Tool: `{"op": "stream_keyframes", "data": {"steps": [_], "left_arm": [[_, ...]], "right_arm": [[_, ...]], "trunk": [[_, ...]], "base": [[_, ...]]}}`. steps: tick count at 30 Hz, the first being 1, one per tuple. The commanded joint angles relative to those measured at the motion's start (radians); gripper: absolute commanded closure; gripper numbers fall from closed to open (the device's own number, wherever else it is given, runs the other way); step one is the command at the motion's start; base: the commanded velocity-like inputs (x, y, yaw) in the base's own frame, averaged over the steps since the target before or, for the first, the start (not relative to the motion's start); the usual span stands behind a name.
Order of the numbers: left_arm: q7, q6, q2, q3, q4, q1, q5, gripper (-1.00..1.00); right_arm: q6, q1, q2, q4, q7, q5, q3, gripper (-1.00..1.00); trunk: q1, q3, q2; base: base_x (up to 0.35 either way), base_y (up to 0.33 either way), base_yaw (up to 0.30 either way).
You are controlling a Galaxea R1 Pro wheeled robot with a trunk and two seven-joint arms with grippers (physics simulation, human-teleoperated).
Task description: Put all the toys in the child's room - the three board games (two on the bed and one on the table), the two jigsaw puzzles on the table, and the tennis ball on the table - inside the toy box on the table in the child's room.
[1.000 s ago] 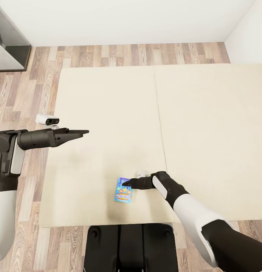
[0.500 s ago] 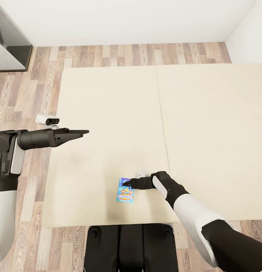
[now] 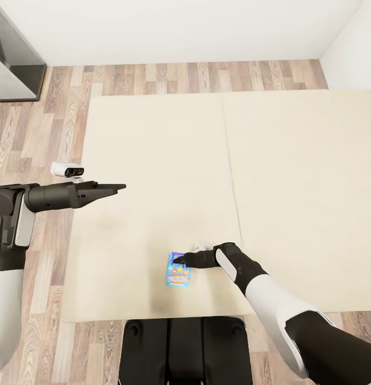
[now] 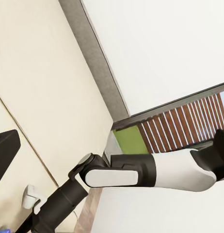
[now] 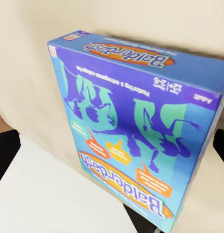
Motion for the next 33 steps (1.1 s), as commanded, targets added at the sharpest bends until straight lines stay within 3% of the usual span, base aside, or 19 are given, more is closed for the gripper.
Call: {"op": "stream_keyframes", "data": {"steps": [1,17,33], "left_arm": [[-0.003,0.011,0.001,0.000,0.000,0.000,0.000,-1.00],[-0.003,0.011,0.001,0.001,0.000,0.000,0.000,-1.00],[-0.003,0.011,0.000,0.000,0.000,0.000,0.000,-1.00]], "right_arm": [[0.003,-0.001,0.000,0.000,0.002,0.000,0.003,-1.00],[0.006,-0.001,0.000,0.000,0.002,-0.003,0.003,-1.00],[0.013,-0.001,-0.001,0.000,0.002,0.000,0.003,-1.00]], "trunk": [[0.001,-0.001,-0.002],[0.001,-0.001,-0.002],[0.001,-0.001,-0.002]], "base": [[0.000,0.135,0.000],[0.000,0.106,0.000],[0.000,0.007,0.000]]}}
